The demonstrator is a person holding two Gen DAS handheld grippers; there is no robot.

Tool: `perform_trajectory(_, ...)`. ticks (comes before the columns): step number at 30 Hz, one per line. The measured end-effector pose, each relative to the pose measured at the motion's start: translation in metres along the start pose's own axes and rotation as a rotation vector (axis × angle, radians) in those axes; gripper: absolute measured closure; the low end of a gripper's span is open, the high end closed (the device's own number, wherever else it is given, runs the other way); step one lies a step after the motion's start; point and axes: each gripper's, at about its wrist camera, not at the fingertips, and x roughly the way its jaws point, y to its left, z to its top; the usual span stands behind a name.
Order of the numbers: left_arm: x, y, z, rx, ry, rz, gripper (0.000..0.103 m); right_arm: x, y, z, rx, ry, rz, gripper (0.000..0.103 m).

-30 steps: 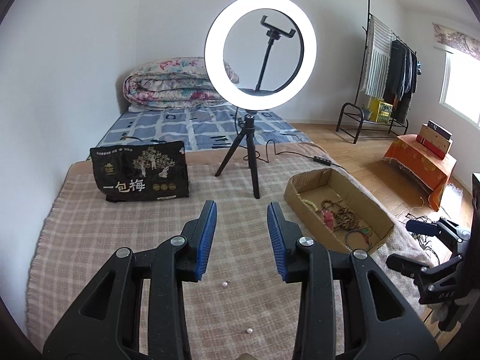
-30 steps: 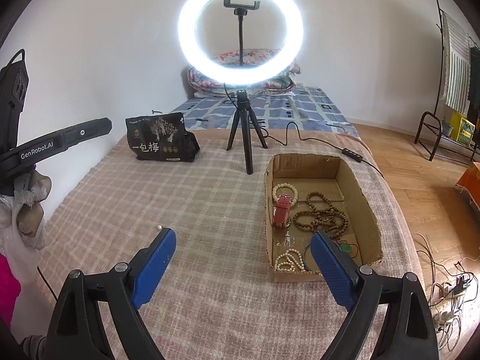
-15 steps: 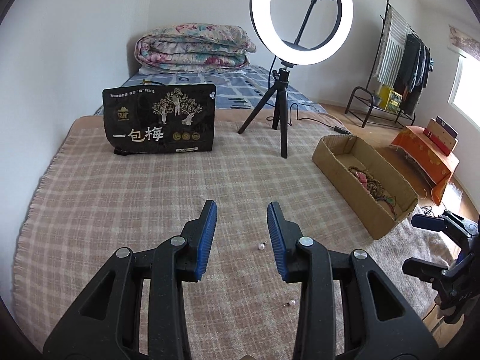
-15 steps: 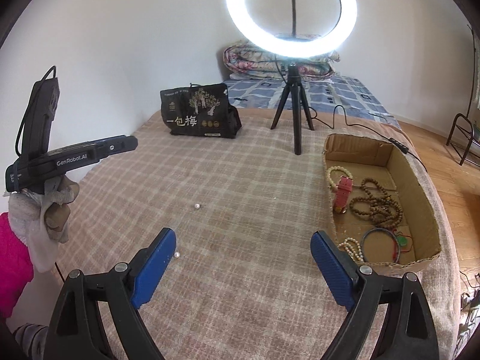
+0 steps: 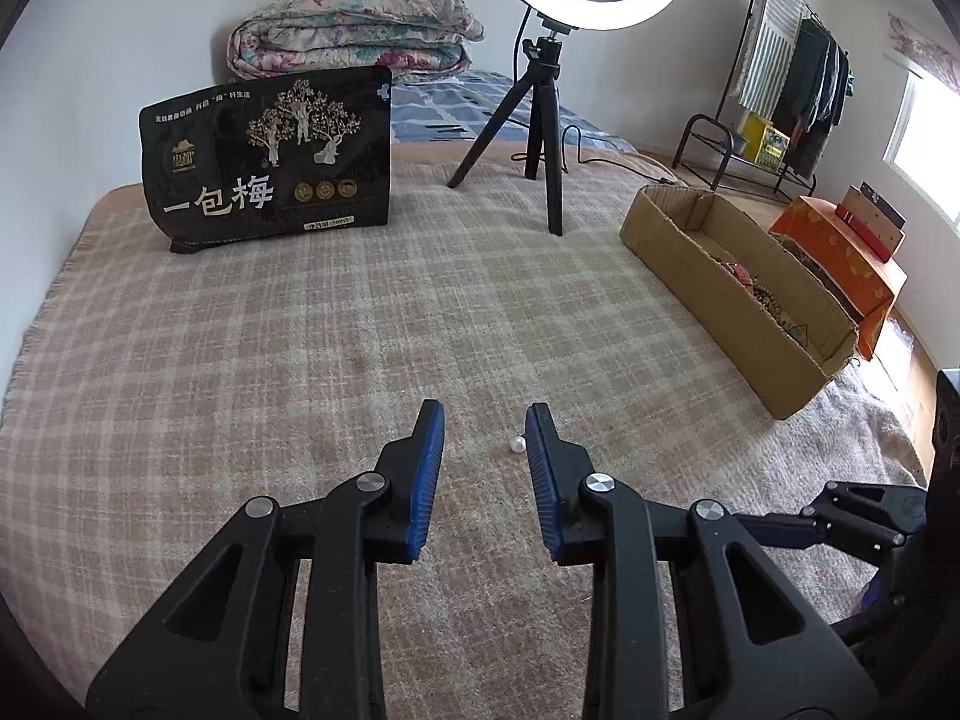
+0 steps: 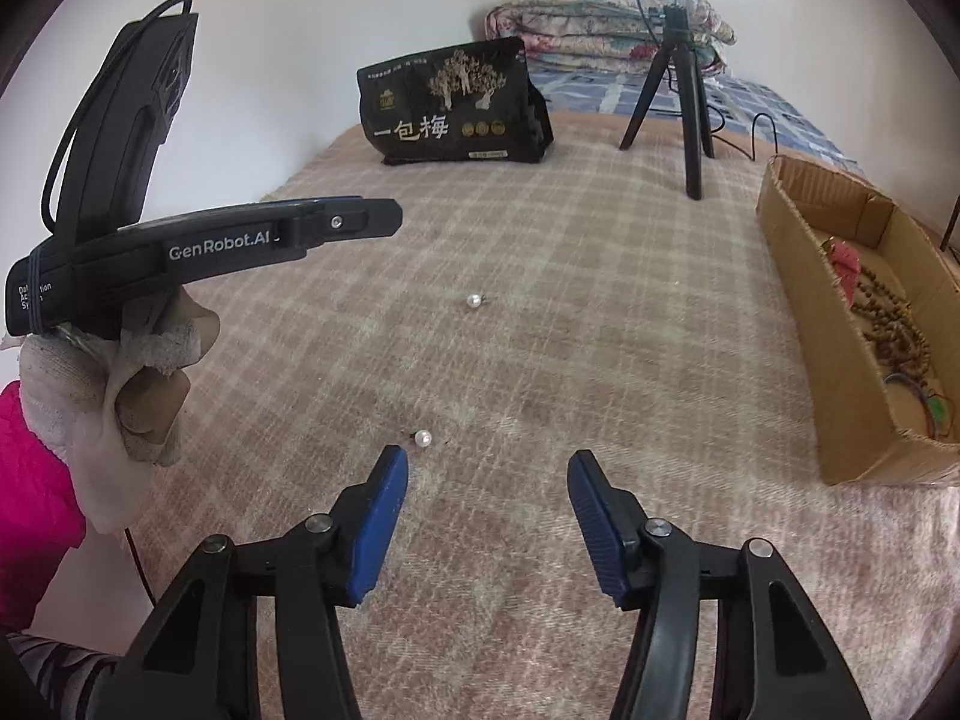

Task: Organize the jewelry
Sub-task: 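Pinch a small pearl with the right tool while the left tool pinches the other pearl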

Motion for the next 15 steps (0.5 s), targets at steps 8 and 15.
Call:
perform_trajectory(8, 0.01, 0.007, 0.001, -0.006, 0.008, -0.02, 0.075, 0.027, 0.019, 0.002, -0.051, 0.042, 0.01, 0.064)
perform_trajectory(15, 0.019, 0.01, -0.002, -0.013, 0.018, -0.034, 0.075, 0.042, 0.026, 0.007, -0.091, 0.059, -0.01, 0.067)
